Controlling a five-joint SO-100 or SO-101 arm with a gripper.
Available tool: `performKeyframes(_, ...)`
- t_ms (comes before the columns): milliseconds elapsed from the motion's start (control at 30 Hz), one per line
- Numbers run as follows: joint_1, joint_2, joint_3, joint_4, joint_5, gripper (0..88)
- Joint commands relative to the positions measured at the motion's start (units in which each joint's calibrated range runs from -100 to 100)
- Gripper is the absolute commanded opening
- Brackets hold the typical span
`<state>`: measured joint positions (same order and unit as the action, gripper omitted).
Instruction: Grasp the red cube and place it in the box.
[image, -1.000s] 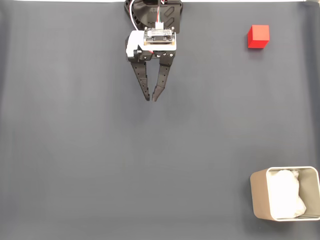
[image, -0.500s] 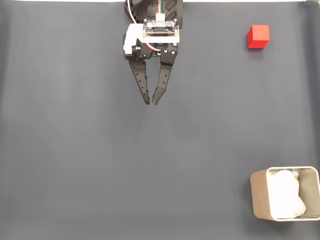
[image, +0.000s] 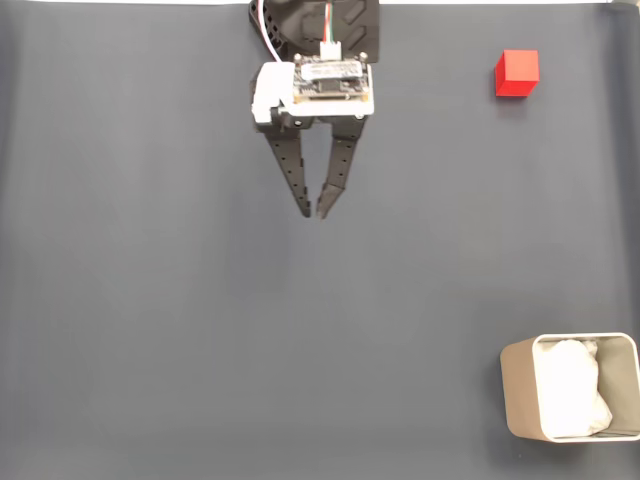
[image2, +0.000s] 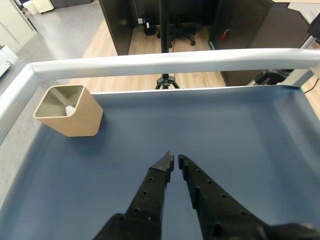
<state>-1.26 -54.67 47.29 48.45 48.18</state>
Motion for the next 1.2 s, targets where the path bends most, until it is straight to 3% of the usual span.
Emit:
performKeyframes(0,-2.29,2.85,-7.78,2.13,-0.2,0.0)
performKeyframes(300,-9.82,8.83,-15.35,6.06,0.0,0.0)
performKeyframes(1167,-39.29,8.31,-15.72,16.39,-0.49,0.0)
